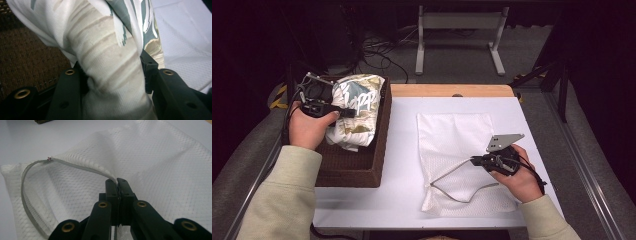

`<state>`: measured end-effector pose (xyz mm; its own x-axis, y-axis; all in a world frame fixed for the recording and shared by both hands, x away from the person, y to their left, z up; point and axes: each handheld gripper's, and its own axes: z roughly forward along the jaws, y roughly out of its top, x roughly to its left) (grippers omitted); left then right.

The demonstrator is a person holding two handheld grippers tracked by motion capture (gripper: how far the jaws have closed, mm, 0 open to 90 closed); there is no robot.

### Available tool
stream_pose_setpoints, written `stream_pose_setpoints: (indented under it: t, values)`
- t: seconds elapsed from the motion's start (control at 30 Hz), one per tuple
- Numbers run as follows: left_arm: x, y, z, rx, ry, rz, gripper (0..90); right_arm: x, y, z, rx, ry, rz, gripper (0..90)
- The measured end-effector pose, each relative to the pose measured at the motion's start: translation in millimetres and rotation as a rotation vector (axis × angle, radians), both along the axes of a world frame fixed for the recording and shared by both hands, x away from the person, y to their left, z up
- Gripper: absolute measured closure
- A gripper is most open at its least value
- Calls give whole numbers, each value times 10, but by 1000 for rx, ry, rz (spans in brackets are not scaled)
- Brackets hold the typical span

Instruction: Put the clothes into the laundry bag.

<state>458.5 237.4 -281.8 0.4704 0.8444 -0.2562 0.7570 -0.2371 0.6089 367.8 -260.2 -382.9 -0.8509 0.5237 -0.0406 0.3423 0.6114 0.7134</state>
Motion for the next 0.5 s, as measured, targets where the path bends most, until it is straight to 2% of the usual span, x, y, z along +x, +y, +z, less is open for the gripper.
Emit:
stream_pose_setpoints:
  t: [0.5]
  values:
    - [-67,-215,204,-36,-37,-53,572,-5,-12,11,2,-3,-1,885]
